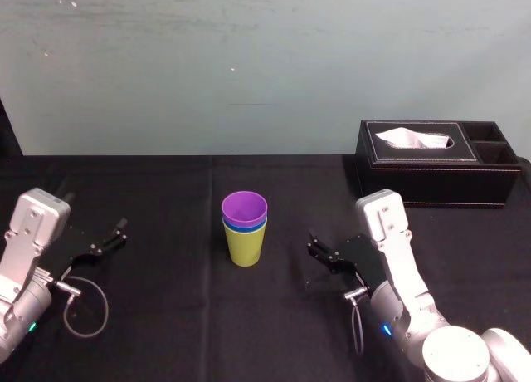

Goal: Stack the three plastic cups sequentially using one hand.

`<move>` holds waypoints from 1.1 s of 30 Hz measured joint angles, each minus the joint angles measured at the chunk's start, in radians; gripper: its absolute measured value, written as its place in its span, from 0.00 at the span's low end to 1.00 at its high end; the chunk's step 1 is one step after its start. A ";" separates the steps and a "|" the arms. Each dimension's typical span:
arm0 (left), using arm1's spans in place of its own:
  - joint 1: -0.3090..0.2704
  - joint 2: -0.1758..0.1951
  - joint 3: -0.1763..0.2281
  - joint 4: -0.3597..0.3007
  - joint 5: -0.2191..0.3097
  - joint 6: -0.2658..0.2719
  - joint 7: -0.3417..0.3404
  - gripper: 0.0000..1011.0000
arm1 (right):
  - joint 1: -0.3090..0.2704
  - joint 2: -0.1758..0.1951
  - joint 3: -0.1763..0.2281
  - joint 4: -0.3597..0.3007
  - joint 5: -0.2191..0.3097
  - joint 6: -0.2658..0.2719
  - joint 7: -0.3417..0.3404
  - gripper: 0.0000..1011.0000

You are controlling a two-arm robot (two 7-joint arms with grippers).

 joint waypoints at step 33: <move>0.000 0.000 0.000 0.000 0.000 0.000 0.000 0.99 | 0.000 0.000 0.000 0.000 0.001 0.000 0.001 0.99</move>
